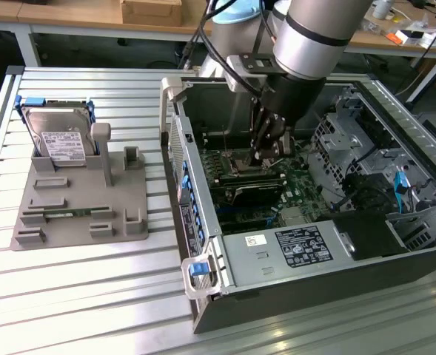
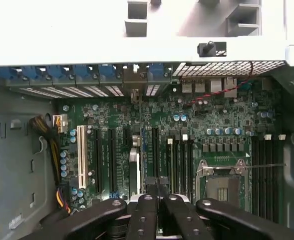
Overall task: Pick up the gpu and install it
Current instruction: 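Press down on the gpu until it lock into place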
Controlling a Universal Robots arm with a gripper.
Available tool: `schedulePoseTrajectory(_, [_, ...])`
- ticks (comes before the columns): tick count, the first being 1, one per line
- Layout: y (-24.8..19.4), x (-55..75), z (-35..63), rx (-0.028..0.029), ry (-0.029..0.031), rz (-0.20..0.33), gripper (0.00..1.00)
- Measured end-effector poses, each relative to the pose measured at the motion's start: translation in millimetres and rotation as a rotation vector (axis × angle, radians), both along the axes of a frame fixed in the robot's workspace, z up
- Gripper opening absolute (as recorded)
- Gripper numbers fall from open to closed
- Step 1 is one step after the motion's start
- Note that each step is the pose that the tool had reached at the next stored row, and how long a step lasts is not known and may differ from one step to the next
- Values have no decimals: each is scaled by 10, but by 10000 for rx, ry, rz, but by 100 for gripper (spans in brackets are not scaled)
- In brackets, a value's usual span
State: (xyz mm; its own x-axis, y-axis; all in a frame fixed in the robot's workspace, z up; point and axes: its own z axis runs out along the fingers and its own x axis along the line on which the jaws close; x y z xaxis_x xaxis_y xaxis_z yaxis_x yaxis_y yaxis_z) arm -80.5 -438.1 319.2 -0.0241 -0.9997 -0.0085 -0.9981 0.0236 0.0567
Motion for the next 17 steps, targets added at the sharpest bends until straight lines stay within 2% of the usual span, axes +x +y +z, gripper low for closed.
schedulePoseTrajectory(1, [-9, -33, -77, 1, 0, 0, 11])
schedulePoseTrajectory(8, [-52, -133, -315, 1, -1, 0, 11])
schedulePoseTrajectory(14, [-87, -173, -464, -12, 7, 0, 11])
schedulePoseTrajectory(15, [-87, -173, -497, 2, -3, 1, 11])
schedulePoseTrajectory(17, [-90, -174, -509, -5, 2, 0, 11])
